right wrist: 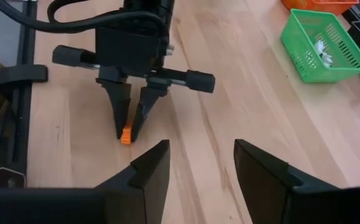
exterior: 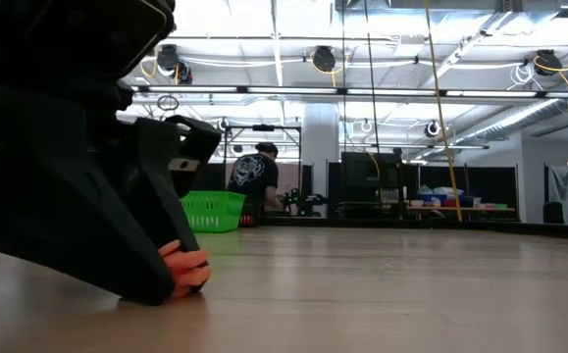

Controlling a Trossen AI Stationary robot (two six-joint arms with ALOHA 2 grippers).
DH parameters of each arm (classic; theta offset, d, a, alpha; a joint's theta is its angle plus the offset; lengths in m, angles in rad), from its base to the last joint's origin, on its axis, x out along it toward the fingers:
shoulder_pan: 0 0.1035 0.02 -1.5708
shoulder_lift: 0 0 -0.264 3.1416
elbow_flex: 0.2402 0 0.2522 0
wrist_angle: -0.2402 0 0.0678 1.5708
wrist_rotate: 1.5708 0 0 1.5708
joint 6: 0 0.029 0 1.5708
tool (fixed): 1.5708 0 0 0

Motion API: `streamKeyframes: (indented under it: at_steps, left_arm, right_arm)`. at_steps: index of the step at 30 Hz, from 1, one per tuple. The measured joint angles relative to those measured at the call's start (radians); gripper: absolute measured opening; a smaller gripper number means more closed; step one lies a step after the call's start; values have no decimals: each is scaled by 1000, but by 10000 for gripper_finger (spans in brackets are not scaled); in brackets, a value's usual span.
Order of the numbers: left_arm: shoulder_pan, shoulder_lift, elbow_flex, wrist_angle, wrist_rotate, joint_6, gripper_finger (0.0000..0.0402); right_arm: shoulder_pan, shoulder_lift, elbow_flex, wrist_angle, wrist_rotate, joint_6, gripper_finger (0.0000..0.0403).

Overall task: Sort Halloween decoration
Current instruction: Put the orange skeleton toy into the black bin

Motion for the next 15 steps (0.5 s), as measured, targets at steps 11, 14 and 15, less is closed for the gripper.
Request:
streamKeyframes:
  at_steps: [11, 14, 15]
  left_arm:
    - [-39, -94, -7, -112, -78, -49, 19]
    - [-67, -180, -7, -212, -176, 30, 16]
    - [-76, -211, -6, -248, -209, 49, 16]
  right_arm:
    - [21, -1, -44, 54, 26, 2, 164]
    - [20, -1, -44, 91, 27, -3, 164]
    - [20, -1, -44, 102, 28, -9, 164]
